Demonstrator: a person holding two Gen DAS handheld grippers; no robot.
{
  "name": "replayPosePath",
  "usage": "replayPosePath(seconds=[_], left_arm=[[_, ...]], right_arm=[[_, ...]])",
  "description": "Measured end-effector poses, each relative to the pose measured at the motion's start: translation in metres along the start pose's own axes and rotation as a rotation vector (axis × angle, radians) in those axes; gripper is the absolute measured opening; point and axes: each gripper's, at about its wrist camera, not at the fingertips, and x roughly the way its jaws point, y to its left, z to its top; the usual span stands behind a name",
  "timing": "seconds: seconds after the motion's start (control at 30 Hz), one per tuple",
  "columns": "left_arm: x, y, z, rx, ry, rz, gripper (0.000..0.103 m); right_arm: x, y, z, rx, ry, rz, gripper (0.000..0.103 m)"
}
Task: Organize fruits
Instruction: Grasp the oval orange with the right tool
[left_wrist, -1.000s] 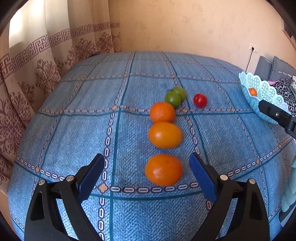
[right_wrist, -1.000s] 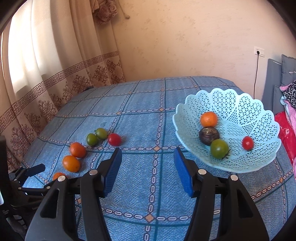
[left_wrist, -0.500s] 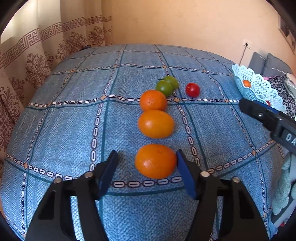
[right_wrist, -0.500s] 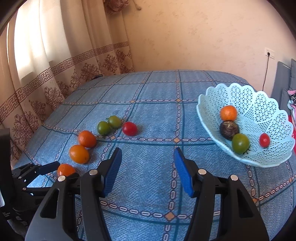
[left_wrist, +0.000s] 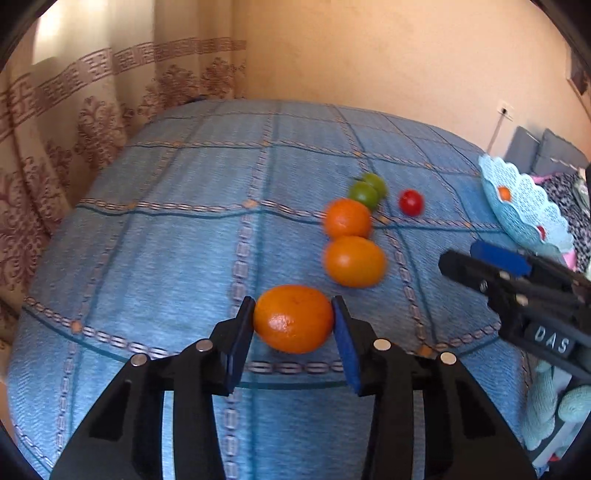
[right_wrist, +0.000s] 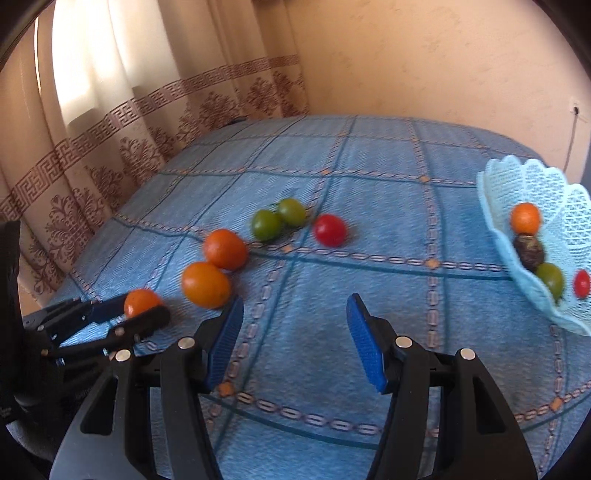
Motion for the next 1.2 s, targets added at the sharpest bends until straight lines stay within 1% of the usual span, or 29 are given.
replayPosePath(seconds=[0.1, 0.37, 0.7, 0.93, 0.97, 1.03, 1.1, 1.2], left_arm=[[-0.003, 0.016, 0.004, -0.029, -0.017, 0.032, 0.042], [-0.006, 0.037, 0.007, -0.064, -0.042, 0.087, 0.042], [0.0, 0.046, 0.007, -0.092, -0.033, 0.097, 0.042], [0.002, 0.048, 0.008, -0.095, -0.028, 0.1, 0.042], [0.002, 0.047, 0.007, -0.095, -0.027, 0.1, 0.042], [0.003, 0.047, 0.007, -0.094, -0.025, 0.103, 0.042], [0.003, 0.048, 0.008, -0.094, -0.024, 0.103, 0.042], [0.004, 0.048, 0.008, -0.092, -0.023, 0.105, 0.042]], right_arm=[[0.011, 0.011, 0.004, -0.004, 0.029, 0.047, 0.06], [0.036, 0.041, 0.012, -0.056, 0.072, 0.083, 0.06], [0.059, 0.054, 0.016, -0.073, 0.094, 0.076, 0.06], [0.063, 0.058, 0.016, -0.099, 0.087, 0.07, 0.06], [0.064, 0.059, 0.016, -0.105, 0.086, 0.065, 0.058], [0.064, 0.06, 0.015, -0.118, 0.083, 0.052, 0.051], [0.064, 0.062, 0.014, -0.129, 0.083, 0.056, 0.043], [0.063, 0.064, 0.013, -0.144, 0.079, 0.051, 0.043]])
